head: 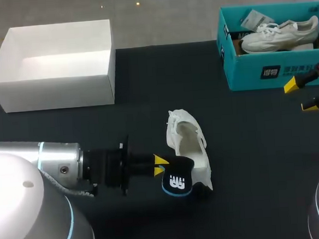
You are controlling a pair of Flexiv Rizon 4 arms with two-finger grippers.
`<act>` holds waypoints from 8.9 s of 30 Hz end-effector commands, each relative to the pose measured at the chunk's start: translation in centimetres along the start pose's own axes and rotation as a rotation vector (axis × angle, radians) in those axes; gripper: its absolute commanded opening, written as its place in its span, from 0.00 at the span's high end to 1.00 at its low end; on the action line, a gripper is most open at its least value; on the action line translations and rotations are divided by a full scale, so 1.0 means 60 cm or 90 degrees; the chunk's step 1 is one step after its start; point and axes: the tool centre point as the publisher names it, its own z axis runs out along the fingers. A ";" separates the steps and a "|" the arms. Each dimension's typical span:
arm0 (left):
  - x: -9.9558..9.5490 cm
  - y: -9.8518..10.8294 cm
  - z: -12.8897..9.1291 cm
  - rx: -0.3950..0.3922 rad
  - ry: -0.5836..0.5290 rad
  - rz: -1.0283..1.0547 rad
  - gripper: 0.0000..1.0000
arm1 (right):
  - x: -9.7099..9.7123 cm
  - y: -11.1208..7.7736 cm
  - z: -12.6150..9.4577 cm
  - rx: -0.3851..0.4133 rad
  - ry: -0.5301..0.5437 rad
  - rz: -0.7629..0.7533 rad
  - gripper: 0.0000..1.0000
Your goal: Take the shoe out of the shoebox, open the shoe tongue, remove and reinsert the insole, then place the shoe into the shoebox
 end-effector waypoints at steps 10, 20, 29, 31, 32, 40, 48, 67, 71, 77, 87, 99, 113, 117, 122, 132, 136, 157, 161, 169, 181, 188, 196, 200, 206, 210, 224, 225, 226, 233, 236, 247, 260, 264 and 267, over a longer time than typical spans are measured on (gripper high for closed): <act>-0.015 0.065 0.031 0.000 0.011 0.019 1.00 | 0.001 -0.003 -0.001 -0.002 -0.002 0.001 0.00; -0.058 0.010 0.030 0.044 -0.038 0.048 1.00 | 0.001 -0.003 -0.001 -0.002 -0.002 0.001 0.00; -0.058 0.010 0.030 0.044 -0.038 0.048 1.00 | 0.001 -0.003 -0.001 -0.002 -0.002 0.001 0.00; -0.058 0.010 0.030 0.044 -0.038 0.048 1.00 | 0.001 -0.003 -0.001 -0.002 -0.002 0.001 0.00; -0.058 0.010 0.030 0.044 -0.038 0.048 1.00 | 0.001 -0.003 -0.001 -0.002 -0.002 0.001 0.00; -0.058 0.010 0.030 0.044 -0.038 0.048 1.00 | 0.001 -0.003 -0.001 -0.002 -0.002 0.001 0.00; -0.032 0.003 0.043 0.062 0.003 0.029 1.00 | 0.001 -0.003 -0.001 -0.002 -0.002 0.001 0.00; -0.032 0.033 0.030 0.046 -0.002 0.018 1.00 | 0.001 -0.003 -0.001 -0.002 -0.002 0.001 0.00; -0.048 0.006 0.039 0.084 0.003 0.043 1.00 | 0.001 -0.003 -0.001 -0.002 -0.002 0.001 0.00; -0.060 0.026 0.082 0.149 0.004 0.101 1.00 | 0.001 -0.003 -0.001 -0.002 -0.002 0.001 0.00; -0.043 0.058 0.133 0.146 0.069 0.060 1.00 | 0.001 -0.003 -0.001 -0.002 -0.002 0.001 0.00; -0.024 0.089 0.116 0.107 0.064 0.032 1.00 | 0.001 -0.003 -0.001 -0.002 -0.002 0.001 0.00; -0.023 0.049 0.081 0.085 0.031 -0.042 1.00 | 0.001 -0.003 -0.001 -0.002 -0.002 0.001 0.00; -0.029 0.036 0.089 0.089 0.026 -0.051 1.00 | 0.001 -0.003 -0.001 -0.002 -0.002 0.001 0.00; -0.028 0.031 0.101 0.082 0.017 -0.066 1.00 | 0.001 -0.003 -0.001 -0.002 -0.002 0.001 0.00; -0.004 0.039 0.109 0.067 0.029 -0.070 1.00 | 0.001 -0.003 -0.001 -0.002 -0.002 0.001 0.00; 0.001 0.056 0.093 0.033 0.024 -0.072 1.00 | 0.001 -0.003 -0.001 -0.002 -0.002 0.001 0.00; -0.010 0.159 0.089 -0.022 0.070 -0.064 1.00 | 0.001 -0.003 -0.001 -0.002 -0.002 0.001 0.00; -0.010 0.159 0.090 -0.023 0.077 -0.067 1.00 | 0.001 -0.003 -0.001 -0.002 -0.002 0.001 0.00; -0.010 0.116 0.089 0.014 0.067 -0.069 0.05 | 0.001 -0.003 -0.001 -0.002 -0.002 0.001 0.00; 0.000 0.078 0.110 0.038 0.102 -0.046 1.00 | 0.001 -0.003 -0.001 -0.002 -0.002 0.001 0.00; 0.012 0.097 0.118 0.036 0.111 -0.061 1.00 | 0.001 -0.003 -0.001 -0.002 -0.002 0.001 0.00; 0.014 0.125 0.125 0.013 0.069 -0.078 1.00 | 0.001 -0.003 -0.001 -0.002 -0.002 0.001 0.00; 0.006 0.140 0.129 -0.003 0.048 -0.094 1.00 | 0.001 -0.003 -0.001 -0.002 -0.002 0.001 0.00; 0.005 0.145 0.126 -0.006 0.037 -0.112 0.73 | 0.001 -0.003 -0.001 -0.002 -0.002 0.001 0.00; -0.004 0.114 0.117 0.021 0.026 -0.103 0.09 | 0.001 -0.003 -0.001 -0.002 -0.002 0.001 0.00; -0.001 0.111 0.127 0.021 0.058 -0.071 1.00 | 0.001 -0.003 -0.001 -0.002 -0.002 0.001 0.00; -0.001 0.116 0.129 0.022 0.056 -0.072 1.00 | 0.001 -0.003 -0.001 -0.002 -0.002 0.001 0.00; -0.001 0.122 0.129 0.022 0.055 -0.073 1.00 | 0.001 -0.003 -0.001 -0.002 -0.002 0.001 0.00; -0.005 0.170 0.121 -0.021 0.042 -0.078 1.00 | 0.001 -0.003 -0.001 -0.002 -0.002 0.001 0.00; -0.009 0.183 0.117 -0.037 0.036 -0.083 1.00 | 0.001 -0.003 -0.001 -0.002 -0.002 0.001 0.00; -0.022 0.108 0.111 0.024 0.028 -0.054 0.56 | 0.001 -0.003 -0.001 -0.002 -0.002 0.001 0.00; -0.004 0.138 0.139 0.016 0.058 -0.056 1.00 | 0.001 -0.003 -0.001 -0.002 -0.002 0.001 0.00; -0.008 0.159 0.139 0.000 0.041 -0.052 1.00 | 0.001 -0.003 -0.001 -0.002 -0.002 0.001 0.00; -0.010 0.175 0.135 -0.016 0.033 -0.053 1.00 | 0.001 -0.003 -0.001 -0.002 -0.002 0.001 0.00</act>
